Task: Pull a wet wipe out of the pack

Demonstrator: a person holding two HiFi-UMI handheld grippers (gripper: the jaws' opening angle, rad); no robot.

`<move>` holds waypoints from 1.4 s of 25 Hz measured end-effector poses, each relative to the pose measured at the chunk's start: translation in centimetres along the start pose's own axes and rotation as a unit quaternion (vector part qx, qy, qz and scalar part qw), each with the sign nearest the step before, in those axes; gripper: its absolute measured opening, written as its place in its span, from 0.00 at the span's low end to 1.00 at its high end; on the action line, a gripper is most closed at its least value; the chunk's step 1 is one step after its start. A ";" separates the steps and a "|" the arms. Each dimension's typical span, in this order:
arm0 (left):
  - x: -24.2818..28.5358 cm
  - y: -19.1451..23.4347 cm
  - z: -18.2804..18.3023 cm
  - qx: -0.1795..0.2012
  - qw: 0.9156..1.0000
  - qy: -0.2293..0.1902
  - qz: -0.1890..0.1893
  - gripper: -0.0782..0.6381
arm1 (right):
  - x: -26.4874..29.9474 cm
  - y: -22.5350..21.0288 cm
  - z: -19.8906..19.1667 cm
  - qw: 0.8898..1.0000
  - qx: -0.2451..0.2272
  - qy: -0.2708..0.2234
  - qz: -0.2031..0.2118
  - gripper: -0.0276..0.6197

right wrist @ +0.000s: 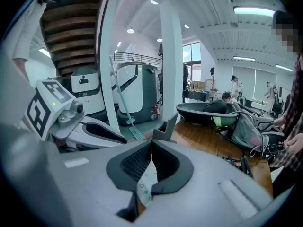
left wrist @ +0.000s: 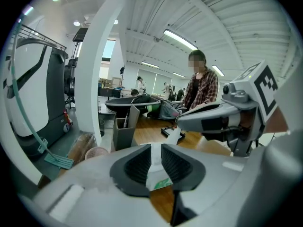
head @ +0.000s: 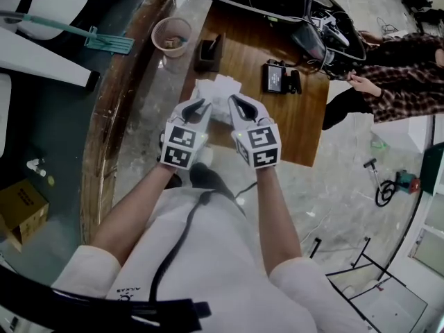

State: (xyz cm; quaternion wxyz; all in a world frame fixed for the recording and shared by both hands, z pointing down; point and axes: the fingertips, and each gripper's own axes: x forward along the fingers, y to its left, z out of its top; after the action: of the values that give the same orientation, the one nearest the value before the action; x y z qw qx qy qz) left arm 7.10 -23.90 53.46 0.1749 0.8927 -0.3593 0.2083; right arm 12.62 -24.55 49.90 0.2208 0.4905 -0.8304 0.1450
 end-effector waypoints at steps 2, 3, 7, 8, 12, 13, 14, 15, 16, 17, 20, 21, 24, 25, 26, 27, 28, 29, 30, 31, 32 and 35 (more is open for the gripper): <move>-0.4 -0.1 0.3 0.003 1.000 -0.004 -0.001 0.21 | -0.5 0.1 0.5 1.000 -0.001 -0.009 -0.005 0.06; -0.6 -0.2 0.4 0.005 1.000 -0.005 -0.002 0.21 | -0.8 0.1 0.8 1.000 -0.001 -0.014 -0.008 0.06; -1.5 -0.7 1.1 0.011 1.000 -0.015 -0.007 0.21 | -1.9 0.4 1.9 0.999 -0.004 -0.031 -0.017 0.06; -1.7 -0.9 1.3 0.013 1.000 -0.018 -0.008 0.21 | -2.2 0.4 2.1 0.999 -0.005 -0.035 -0.020 0.06; -2.6 -1.4 1.9 0.020 0.999 -0.027 -0.013 0.21 | -3.3 0.8 2.9 0.998 -0.007 -0.050 -0.028 0.06; -2.9 -1.6 2.1 0.022 0.999 -0.030 -0.015 0.21 | -3.5 0.9 3.1 0.998 -0.008 -0.053 -0.029 0.06; -3.1 -1.7 2.3 0.023 0.999 -0.032 -0.016 0.21 | -3.8 1.0 3.3 0.998 -0.010 -0.056 -0.031 0.06; -3.3 -1.8 2.4 0.024 0.999 -0.035 -0.017 0.21 | -4.1 1.2 3.5 0.998 -0.011 -0.059 -0.033 0.06; -3.6 -1.9 2.6 0.026 0.999 -0.038 -0.018 0.21 | -4.4 1.3 3.7 0.997 -0.013 -0.063 -0.034 0.06; -3.8 -2.0 2.8 0.027 0.999 -0.040 -0.018 0.21 | -4.7 1.4 3.9 0.997 -0.014 -0.066 -0.036 0.06; -4.4 -2.4 3.2 0.030 0.998 -0.046 -0.021 0.21 | -5.6 1.7 4.5 0.996 -0.016 -0.077 -0.039 0.06; -4.7 -2.5 3.3 0.031 0.998 -0.048 -0.021 0.21 | -5.9 1.8 4.6 0.996 -0.018 -0.081 -0.040 0.06; -5.4 -2.7 3.8 0.035 0.998 -0.055 -0.022 0.21 | -6.7 2.1 5.0 0.995 -0.022 -0.089 -0.042 0.06; -5.6 -2.7 4.0 0.036 0.997 -0.058 -0.022 0.21 | -6.9 2.1 5.1 0.995 -0.024 -0.091 -0.044 0.06; -5.9 -2.7 4.1 0.037 0.997 -0.060 -0.022 0.21 | -7.1 2.2 5.3 0.994 -0.026 -0.093 -0.045 0.06; -6.1 -2.7 4.3 0.038 0.997 -0.063 -0.022 0.21 | -7.3 2.3 5.5 0.994 -0.027 -0.096 -0.047 0.06; -6.4 -2.7 4.5 0.038 0.997 -0.066 -0.023 0.21 | -7.5 2.4 5.7 0.993 -0.029 -0.100 -0.048 0.06; -6.6 -2.6 4.7 0.039 0.997 -0.068 -0.023 0.21 | -7.6 2.5 5.8 0.993 -0.030 -0.103 -0.049 0.06; -6.8 -2.6 4.9 0.039 0.996 -0.070 -0.024 0.21 | -7.8 2.6 5.9 0.993 -0.030 -0.105 -0.049 0.06; -7.0 -2.6 5.0 0.039 0.996 -0.072 -0.025 0.21 | -7.9 2.8 6.1 0.993 -0.029 -0.107 -0.049 0.06; -7.2 -2.6 5.1 0.040 0.996 -0.073 -0.026 0.21 | -8.2 3.0 6.4 0.992 -0.028 -0.110 -0.049 0.06; -8.0 -2.6 5.7 0.043 0.995 -0.079 -0.031 0.21 | -9.1 3.5 7.3 0.990 -0.025 -0.127 -0.052 0.06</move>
State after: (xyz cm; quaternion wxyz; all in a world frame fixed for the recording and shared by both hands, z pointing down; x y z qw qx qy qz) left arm 5.15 -20.20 44.20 0.1141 0.9237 -0.3349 0.1468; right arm 11.71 -19.41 38.88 0.1329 0.5415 -0.8287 0.0487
